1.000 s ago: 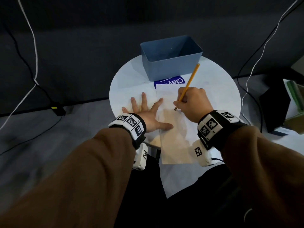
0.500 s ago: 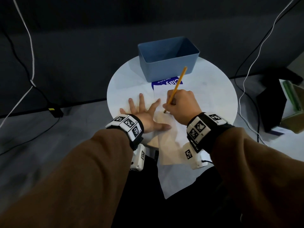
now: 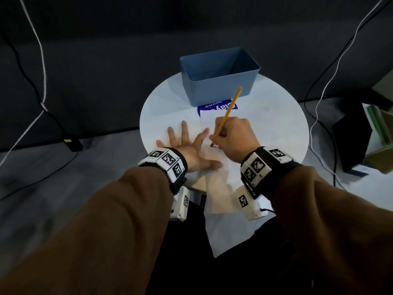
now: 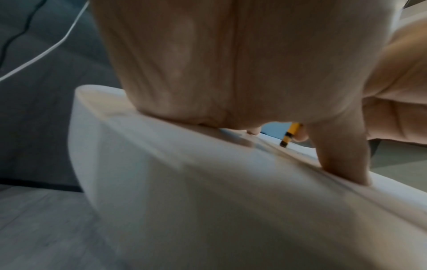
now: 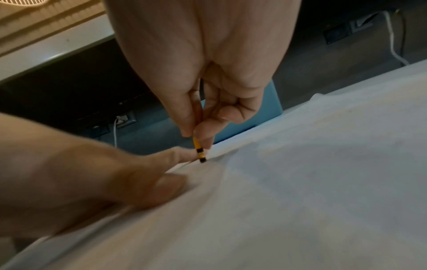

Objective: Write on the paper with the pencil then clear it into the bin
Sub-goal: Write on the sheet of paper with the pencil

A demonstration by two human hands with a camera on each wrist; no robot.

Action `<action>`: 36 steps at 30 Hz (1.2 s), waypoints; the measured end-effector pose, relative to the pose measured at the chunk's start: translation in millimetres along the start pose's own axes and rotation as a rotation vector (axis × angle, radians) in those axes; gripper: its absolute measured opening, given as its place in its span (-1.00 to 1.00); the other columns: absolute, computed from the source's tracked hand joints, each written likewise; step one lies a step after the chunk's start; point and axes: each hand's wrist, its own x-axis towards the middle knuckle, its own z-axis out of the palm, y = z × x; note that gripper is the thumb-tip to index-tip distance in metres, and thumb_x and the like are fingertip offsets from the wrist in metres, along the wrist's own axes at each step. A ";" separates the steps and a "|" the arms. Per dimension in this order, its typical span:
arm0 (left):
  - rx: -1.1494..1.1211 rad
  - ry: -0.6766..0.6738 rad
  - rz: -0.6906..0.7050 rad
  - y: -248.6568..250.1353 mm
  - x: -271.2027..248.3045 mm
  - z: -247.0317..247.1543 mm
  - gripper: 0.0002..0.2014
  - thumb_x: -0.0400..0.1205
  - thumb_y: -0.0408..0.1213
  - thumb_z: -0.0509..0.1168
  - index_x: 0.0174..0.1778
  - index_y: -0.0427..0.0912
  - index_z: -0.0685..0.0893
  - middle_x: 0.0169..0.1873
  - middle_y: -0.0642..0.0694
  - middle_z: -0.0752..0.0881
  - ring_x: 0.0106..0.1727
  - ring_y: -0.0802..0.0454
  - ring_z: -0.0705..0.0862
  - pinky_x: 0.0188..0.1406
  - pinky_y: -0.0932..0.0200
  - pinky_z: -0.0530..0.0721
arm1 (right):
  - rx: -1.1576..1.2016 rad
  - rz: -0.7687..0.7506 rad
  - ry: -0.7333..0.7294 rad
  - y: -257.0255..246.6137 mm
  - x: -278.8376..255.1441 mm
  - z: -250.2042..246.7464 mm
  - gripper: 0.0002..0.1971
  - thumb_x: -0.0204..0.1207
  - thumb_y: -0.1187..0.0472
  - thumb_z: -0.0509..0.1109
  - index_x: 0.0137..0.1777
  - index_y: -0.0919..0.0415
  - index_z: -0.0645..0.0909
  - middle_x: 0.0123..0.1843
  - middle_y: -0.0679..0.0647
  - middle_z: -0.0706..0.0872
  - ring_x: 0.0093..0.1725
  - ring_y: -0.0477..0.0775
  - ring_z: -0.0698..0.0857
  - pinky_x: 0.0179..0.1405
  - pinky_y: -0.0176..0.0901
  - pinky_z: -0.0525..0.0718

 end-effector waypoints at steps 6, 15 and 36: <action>-0.010 -0.006 0.010 -1.8 0.5 -0.1 0.17 0.31 0.63 0.25 0.61 0.46 -0.42 0.58 -0.09 -0.66 0.61 -0.42 -0.57 0.49 -0.68 -0.30 | -0.036 0.124 0.073 14.7 4.4 -21.7 -0.76 0.56 0.27 0.53 -0.30 0.17 0.58 -0.38 0.02 0.67 -0.36 -0.10 0.67 -0.33 -0.32 0.61; 0.014 0.008 0.006 0.2 0.3 0.8 0.16 0.35 0.62 0.24 0.63 0.42 -0.43 0.58 -0.11 -0.67 0.60 -0.43 -0.57 0.49 -0.69 -0.28 | 0.066 0.018 0.030 -5.4 3.0 7.0 -0.70 0.59 0.21 0.52 -0.34 0.08 0.54 -0.44 -0.10 0.70 -0.41 -0.23 0.72 -0.35 -0.51 0.54; 0.000 0.000 0.000 -2.1 2.0 0.9 0.16 0.29 0.65 0.23 0.59 0.49 -0.42 0.58 -0.06 -0.66 0.60 -0.39 -0.59 0.49 -0.66 -0.29 | 0.097 0.045 0.038 2.7 4.1 -7.3 -0.69 0.54 0.24 0.55 -0.37 0.09 0.54 -0.43 0.02 0.73 -0.24 0.09 0.78 -0.15 -0.05 0.74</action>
